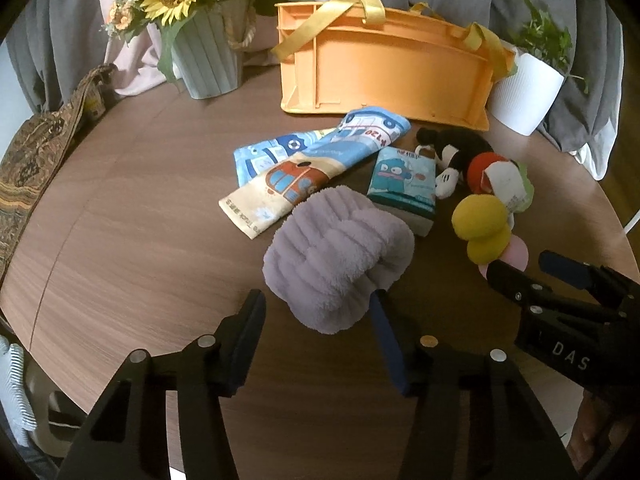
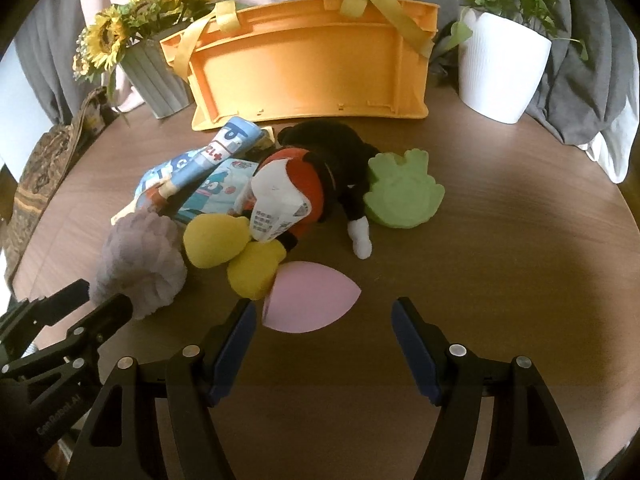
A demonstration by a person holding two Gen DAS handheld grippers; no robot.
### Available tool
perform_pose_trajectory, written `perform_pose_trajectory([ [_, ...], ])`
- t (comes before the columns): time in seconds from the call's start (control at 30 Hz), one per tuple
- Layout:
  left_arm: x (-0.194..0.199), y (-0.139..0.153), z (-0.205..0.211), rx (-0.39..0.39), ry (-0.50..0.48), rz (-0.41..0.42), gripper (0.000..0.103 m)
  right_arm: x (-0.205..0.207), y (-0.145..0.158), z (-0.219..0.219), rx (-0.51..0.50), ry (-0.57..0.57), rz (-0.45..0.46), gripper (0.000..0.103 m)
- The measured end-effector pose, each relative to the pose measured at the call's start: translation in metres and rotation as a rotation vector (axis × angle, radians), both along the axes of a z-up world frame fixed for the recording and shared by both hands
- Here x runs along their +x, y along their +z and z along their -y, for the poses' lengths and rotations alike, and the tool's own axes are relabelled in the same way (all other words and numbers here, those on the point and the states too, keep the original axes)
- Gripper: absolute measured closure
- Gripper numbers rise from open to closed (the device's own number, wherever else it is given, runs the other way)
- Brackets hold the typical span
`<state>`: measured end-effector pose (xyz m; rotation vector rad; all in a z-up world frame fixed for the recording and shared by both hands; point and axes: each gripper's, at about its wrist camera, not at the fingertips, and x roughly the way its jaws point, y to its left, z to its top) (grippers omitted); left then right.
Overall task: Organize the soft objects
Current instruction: 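Lower the left tool over the lavender fuzzy sock and close on it, then lift the lavender sock with the left gripper while the right gripper closes on the pink felt piece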
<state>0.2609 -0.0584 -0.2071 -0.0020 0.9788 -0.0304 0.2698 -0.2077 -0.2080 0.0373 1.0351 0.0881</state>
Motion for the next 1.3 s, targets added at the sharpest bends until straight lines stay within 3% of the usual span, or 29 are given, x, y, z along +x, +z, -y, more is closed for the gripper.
perform_pose_trajectory([
  [0.43,0.006,-0.009,0.000,-0.013,0.001,-0.030,0.068,0.011,-0.013,-0.004,0.011,0.038,-0.009,0.032],
  [0.77,0.007,-0.007,-0.001,-0.029,-0.003,-0.031,0.079,0.011,-0.013,-0.008,0.033,0.068,-0.009,0.049],
  [1.3,-0.004,0.023,0.004,-0.007,-0.057,0.061,0.086,-0.009,0.013,-0.001,0.059,0.021,-0.009,0.052],
])
